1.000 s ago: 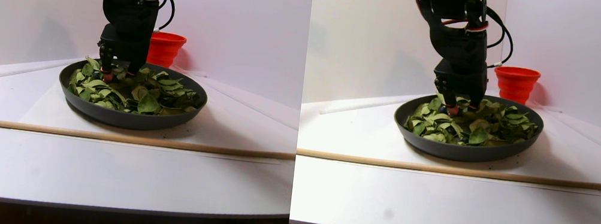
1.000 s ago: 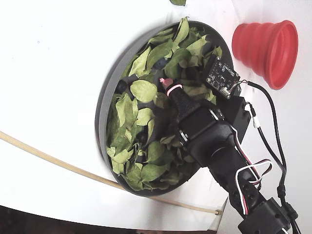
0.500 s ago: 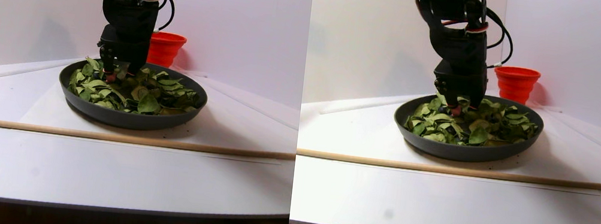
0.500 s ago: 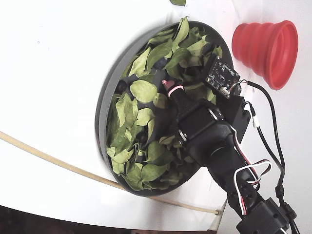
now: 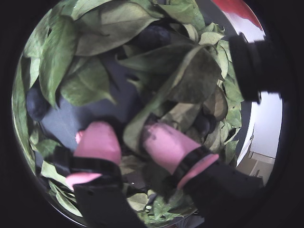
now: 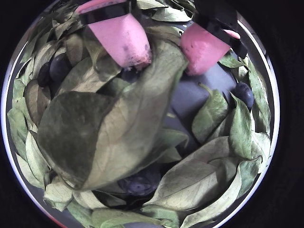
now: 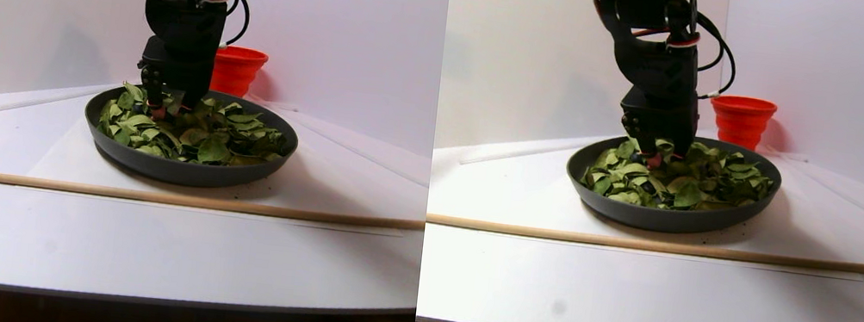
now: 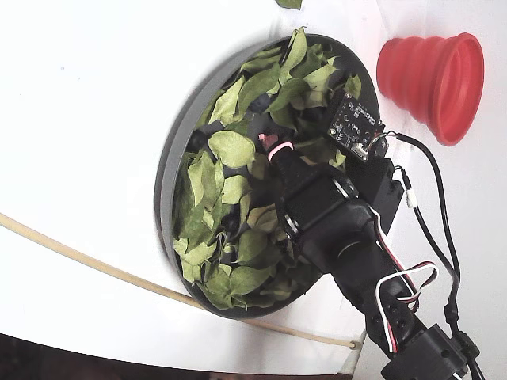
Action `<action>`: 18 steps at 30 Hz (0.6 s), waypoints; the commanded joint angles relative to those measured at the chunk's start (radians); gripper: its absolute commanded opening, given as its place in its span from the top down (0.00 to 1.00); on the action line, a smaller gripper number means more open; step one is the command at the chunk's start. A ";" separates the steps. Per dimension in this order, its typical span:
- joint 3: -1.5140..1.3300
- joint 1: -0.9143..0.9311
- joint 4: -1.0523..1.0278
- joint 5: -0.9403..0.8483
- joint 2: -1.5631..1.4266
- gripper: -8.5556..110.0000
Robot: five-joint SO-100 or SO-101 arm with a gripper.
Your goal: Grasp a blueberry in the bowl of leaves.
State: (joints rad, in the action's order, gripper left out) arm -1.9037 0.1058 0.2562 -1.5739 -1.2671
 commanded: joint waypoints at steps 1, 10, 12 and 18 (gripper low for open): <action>-0.009 -0.003 0.006 -0.003 -0.021 0.84; -0.018 -0.002 0.006 -0.011 -0.041 0.84; -0.023 0.000 0.006 -0.014 -0.054 0.85; -0.035 0.000 0.003 -0.021 -0.094 0.85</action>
State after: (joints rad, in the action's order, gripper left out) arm -1.9205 0.1028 0.2669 -1.5877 -1.2701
